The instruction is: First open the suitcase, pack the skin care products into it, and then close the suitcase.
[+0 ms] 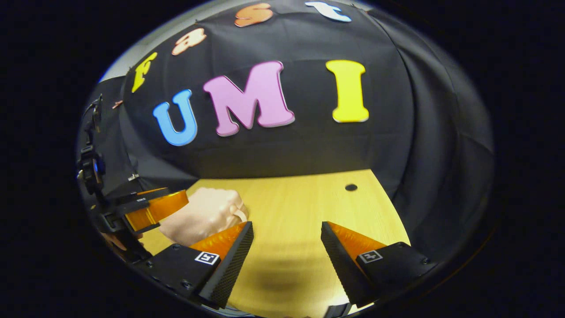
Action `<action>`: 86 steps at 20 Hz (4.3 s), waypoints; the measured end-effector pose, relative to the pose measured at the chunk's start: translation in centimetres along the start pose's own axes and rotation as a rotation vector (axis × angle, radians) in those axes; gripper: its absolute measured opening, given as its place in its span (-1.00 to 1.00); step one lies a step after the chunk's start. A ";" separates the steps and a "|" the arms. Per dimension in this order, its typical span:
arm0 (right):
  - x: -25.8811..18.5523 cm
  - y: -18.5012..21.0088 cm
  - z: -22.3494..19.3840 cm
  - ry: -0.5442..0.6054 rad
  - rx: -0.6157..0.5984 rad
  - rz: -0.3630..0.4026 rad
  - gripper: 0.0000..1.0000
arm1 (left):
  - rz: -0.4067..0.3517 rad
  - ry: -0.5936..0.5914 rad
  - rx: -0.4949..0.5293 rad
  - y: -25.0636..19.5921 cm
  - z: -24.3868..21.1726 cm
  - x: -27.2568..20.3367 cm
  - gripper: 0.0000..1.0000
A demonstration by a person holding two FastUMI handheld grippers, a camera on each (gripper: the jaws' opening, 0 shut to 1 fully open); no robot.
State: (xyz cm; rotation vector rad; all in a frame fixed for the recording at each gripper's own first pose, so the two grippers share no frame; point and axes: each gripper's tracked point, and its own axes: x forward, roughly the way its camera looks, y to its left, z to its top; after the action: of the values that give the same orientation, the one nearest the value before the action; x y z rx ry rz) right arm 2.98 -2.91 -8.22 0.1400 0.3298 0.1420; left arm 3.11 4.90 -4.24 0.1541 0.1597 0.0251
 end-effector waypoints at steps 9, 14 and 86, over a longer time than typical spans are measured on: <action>-1.3 10.1 6.7 -0.209 -0.076 0.025 0.94 | 0.054 -0.125 -0.040 7.1 5.0 -9.4 0.93; -1.0 14.0 7.2 -0.234 -0.092 0.042 0.95 | 0.107 -0.145 -0.034 10.3 4.9 -12.1 0.92; -0.2 22.0 4.5 -0.194 -0.191 0.093 0.94 | 0.255 -0.087 -0.095 21.2 -1.7 -22.3 0.92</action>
State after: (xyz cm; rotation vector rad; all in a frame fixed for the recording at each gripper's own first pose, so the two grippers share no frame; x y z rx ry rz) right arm 1.79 18.12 -0.40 -0.0207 0.1148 0.2494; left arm -19.43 25.30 0.87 0.0793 0.0509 0.2789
